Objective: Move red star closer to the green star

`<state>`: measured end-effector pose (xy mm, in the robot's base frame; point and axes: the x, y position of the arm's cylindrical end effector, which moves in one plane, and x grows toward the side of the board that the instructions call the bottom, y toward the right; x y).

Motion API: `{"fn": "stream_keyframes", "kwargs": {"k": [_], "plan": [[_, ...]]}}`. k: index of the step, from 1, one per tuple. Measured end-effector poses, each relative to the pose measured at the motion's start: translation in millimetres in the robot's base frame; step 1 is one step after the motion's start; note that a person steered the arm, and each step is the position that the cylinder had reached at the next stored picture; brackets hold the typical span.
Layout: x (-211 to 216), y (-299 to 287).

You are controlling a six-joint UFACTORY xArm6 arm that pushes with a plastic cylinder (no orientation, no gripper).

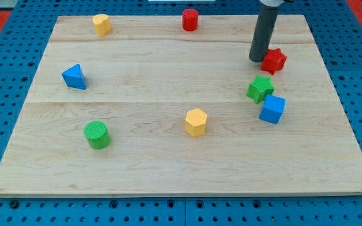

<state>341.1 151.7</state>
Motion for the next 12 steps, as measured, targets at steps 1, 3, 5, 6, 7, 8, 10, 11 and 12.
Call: {"fn": "stream_keyframes", "kwargs": {"k": [1,3,5,6,7,8,10,11,12], "plan": [[-2,24],[-79,34],[-61,108],[-48,91],[-16,77],[16,77],[22,47],[21,23],[19,13]]}}
